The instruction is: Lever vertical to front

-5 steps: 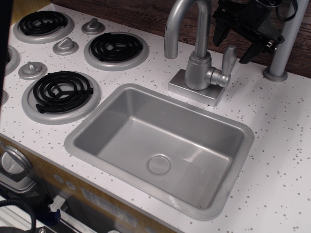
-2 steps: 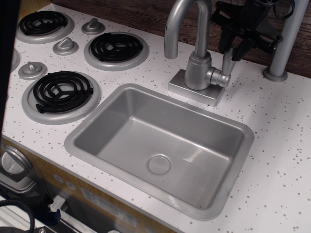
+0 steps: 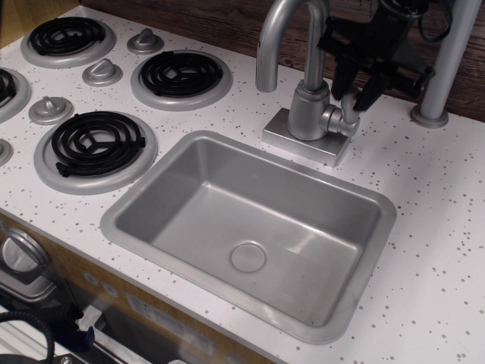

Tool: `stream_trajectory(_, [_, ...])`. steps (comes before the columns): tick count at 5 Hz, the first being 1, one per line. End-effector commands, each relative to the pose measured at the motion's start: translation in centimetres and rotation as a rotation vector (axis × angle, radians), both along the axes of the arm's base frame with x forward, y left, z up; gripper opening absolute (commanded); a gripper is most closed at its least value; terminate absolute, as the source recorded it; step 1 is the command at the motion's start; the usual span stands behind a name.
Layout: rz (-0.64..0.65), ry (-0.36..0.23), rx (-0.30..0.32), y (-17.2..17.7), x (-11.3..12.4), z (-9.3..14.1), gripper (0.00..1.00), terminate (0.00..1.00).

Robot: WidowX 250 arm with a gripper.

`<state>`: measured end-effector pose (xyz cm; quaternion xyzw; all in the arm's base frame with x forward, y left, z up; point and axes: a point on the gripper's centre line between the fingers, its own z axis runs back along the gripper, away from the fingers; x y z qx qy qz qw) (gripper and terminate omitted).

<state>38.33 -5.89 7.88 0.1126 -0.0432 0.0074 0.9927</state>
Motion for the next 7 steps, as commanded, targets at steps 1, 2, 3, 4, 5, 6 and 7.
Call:
stream_trajectory(1, [0.017,-0.019,-0.078,0.2,-0.7,-0.8,0.0,0.0])
stream_trajectory(2, [0.017,-0.015,-0.137,0.5,-0.9,-2.7,0.0,0.0])
stream_trajectory(3, [0.013,-0.013,-0.154,0.6,-0.8,-3.3,0.0,0.0])
stream_trajectory(4, [0.038,-0.01,-0.119,0.0,-1.7,-1.7,1.0,0.0])
stream_trajectory(5, [0.078,-0.01,-0.076,-0.5,-3.1,-0.1,1.0,0.0])
stream_trajectory(6, [0.098,-0.008,-0.063,-0.7,-3.9,0.5,1.0,0.0])
stream_trajectory(7, [0.114,-0.003,-0.055,-0.9,-4.1,0.7,1.0,1.0])
